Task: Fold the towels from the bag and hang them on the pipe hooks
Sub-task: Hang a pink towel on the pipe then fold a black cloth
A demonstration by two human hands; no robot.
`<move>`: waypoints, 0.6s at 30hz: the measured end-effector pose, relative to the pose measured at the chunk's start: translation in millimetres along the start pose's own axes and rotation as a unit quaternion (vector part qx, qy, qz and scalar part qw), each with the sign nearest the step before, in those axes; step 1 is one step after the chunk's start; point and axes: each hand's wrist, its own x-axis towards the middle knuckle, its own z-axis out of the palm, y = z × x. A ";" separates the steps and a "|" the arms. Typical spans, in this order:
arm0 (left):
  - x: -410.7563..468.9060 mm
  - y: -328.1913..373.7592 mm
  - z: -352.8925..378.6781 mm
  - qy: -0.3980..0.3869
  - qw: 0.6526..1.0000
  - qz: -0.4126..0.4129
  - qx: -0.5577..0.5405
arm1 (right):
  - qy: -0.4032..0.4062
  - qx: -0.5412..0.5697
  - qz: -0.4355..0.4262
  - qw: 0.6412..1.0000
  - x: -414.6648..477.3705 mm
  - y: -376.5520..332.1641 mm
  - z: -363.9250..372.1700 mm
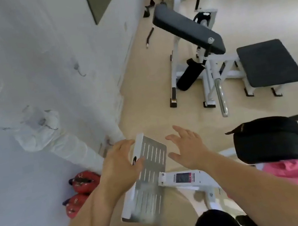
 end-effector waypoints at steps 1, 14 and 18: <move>3.3 11.2 15.5 -0.020 1.000 0.010 -0.009 | -0.010 0.014 0.019 1.000 -6.9 16.5 9.4; 25.3 212.2 259.9 -0.262 0.965 -0.003 -0.031 | -0.112 0.068 0.229 0.965 -167.2 309.2 65.8; 21.5 263.9 325.9 -0.318 0.948 -0.003 -0.003 | -0.107 0.061 0.243 0.962 -191.5 377.8 78.3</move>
